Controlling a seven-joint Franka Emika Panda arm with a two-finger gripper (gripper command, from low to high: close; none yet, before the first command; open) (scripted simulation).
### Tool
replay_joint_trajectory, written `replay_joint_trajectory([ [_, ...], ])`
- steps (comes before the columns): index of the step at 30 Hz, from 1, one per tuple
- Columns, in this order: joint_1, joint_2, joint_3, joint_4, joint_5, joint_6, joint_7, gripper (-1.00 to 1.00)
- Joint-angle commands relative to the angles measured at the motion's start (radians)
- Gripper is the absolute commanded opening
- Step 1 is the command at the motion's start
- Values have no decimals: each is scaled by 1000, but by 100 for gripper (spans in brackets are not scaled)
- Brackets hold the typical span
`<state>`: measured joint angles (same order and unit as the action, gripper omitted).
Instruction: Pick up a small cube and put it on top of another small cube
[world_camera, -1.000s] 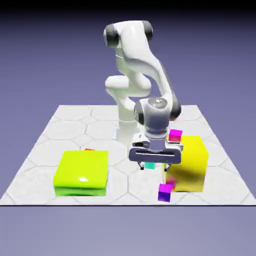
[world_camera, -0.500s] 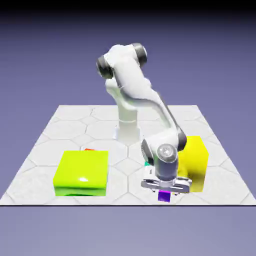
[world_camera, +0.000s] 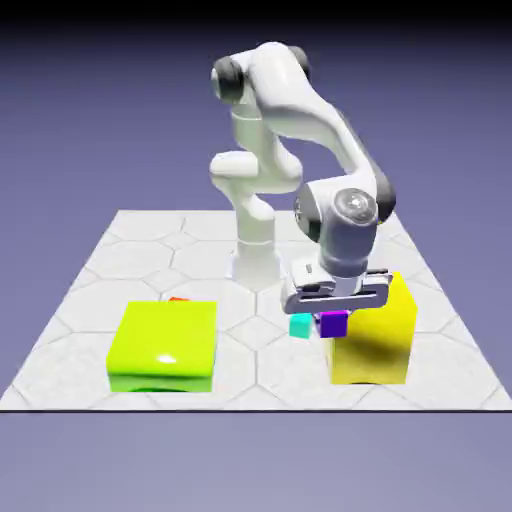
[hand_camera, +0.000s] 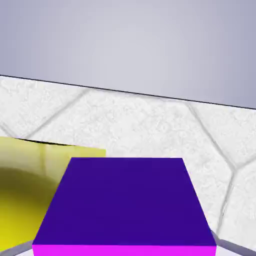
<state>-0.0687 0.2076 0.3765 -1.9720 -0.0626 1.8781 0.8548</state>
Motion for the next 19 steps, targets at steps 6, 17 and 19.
replay_joint_trajectory([
  [6, 200, -218, -71, -40, 17, -193, -234, -100],
  [17, 283, -271, -78, -238, -1, -91, -269, 100],
  [19, 284, -273, -76, -166, 1, -165, -271, 100],
])
